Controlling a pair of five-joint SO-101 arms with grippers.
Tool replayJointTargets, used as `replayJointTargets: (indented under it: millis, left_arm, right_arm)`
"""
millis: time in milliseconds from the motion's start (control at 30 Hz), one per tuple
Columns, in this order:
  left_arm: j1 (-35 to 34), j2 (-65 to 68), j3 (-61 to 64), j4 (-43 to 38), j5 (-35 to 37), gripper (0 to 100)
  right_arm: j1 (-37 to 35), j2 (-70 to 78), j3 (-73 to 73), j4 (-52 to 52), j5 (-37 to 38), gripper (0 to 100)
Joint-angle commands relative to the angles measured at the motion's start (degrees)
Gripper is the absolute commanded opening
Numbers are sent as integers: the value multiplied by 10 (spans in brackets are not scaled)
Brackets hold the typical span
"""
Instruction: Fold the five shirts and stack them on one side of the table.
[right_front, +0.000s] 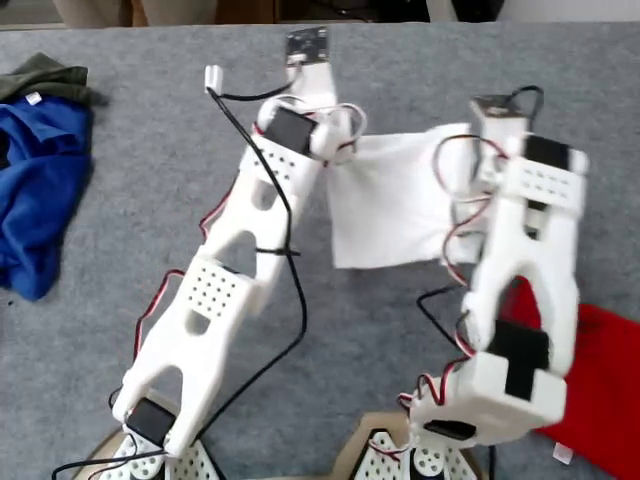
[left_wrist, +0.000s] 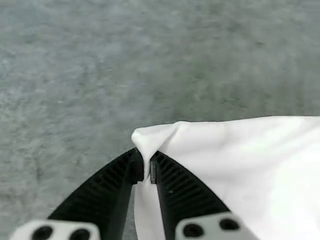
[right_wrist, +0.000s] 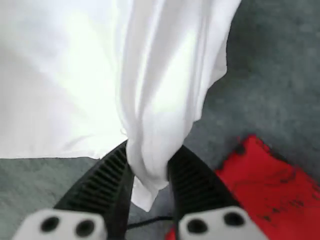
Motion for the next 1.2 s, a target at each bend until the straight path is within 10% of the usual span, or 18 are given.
replayJointTargets:
  millis: [0,633,1167]
  left_arm:
    - [38,-65,-11,-3,5,18]
    - [293,-82,-11,-47,54,18]
    - [361,-82,80,-121,53,18]
  right_arm:
    - [74,-55,-7,29,39,5]
    - [551,-185,124,4,358,5]
    - [675,-124,122,-40,409,5]
